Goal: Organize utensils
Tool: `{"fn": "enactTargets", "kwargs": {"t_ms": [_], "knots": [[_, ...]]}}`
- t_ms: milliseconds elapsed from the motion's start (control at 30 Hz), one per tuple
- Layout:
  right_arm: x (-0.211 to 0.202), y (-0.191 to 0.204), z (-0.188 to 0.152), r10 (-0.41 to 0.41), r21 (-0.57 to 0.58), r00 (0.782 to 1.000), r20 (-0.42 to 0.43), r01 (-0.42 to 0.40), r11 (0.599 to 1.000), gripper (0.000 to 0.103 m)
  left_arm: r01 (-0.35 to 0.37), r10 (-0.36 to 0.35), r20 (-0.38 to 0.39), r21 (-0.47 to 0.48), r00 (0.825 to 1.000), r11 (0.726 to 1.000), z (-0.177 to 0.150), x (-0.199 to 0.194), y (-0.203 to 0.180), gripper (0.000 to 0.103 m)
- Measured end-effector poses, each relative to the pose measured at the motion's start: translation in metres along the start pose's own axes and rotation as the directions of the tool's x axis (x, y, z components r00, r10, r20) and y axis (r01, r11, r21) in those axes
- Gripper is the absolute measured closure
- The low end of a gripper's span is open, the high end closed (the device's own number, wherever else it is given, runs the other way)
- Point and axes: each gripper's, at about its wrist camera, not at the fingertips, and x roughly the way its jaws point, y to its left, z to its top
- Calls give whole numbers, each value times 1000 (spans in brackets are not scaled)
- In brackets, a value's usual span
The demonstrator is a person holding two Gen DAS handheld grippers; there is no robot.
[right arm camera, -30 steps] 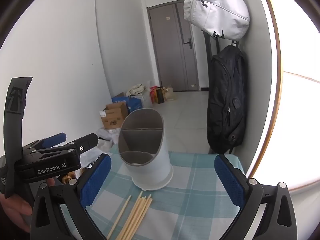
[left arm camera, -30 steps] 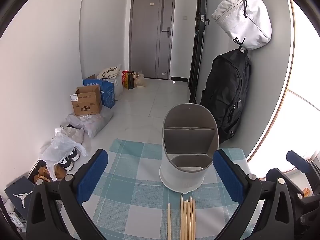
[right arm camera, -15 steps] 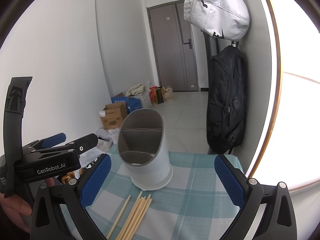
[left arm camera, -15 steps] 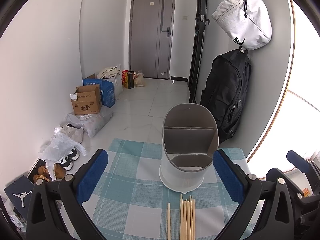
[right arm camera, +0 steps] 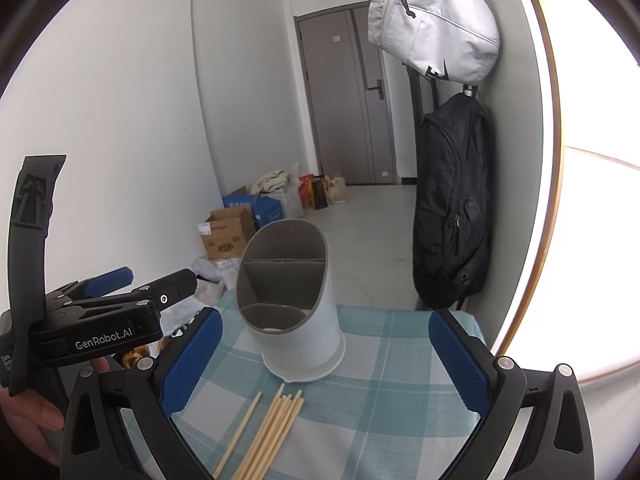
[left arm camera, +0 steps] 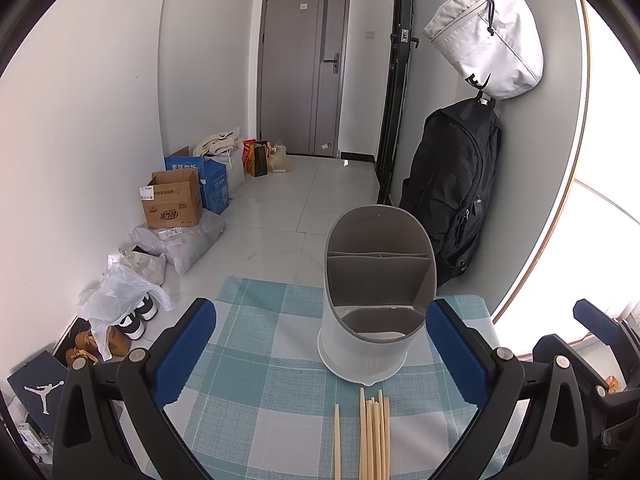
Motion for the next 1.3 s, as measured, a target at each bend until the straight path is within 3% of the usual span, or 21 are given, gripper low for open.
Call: {"fn": "enactTargets", "kwargs": {"t_ms": [367, 500, 667, 833, 933, 1033, 1100, 1300], "knots": [[4, 0, -1, 6, 14, 1000, 24, -6, 1000, 0, 13, -13, -38, 0, 999, 1000, -2, 7, 1, 1], [12, -3, -2, -19, 17, 1000, -19, 20, 1000, 0, 44, -44, -107, -8, 993, 999, -6, 16, 6, 1], [29, -13, -4, -33, 48, 995, -93, 37, 998, 0, 66, -75, -230, -45, 970, 997, -16, 33, 22, 1], [43, -19, -9, -36, 63, 982, -183, 48, 997, 0, 77, -77, -368, -14, 927, 997, -36, 53, 23, 4], [49, -19, -10, -36, 62, 979, -201, 49, 997, 0, 88, -65, -468, 29, 881, 996, -51, 67, 17, 9], [54, -20, -10, -11, 88, 975, -224, 31, 996, 0, 108, -82, -549, 15, 832, 994, -64, 77, 16, 21], [56, -19, -11, 3, 100, 975, -224, 20, 995, 0, 116, -86, -587, 13, 805, 993, -68, 82, 11, 23], [59, -17, -10, 25, 106, 971, -239, 0, 994, 0, 129, -79, -640, 32, 764, 991, -71, 92, -5, 44]]}}
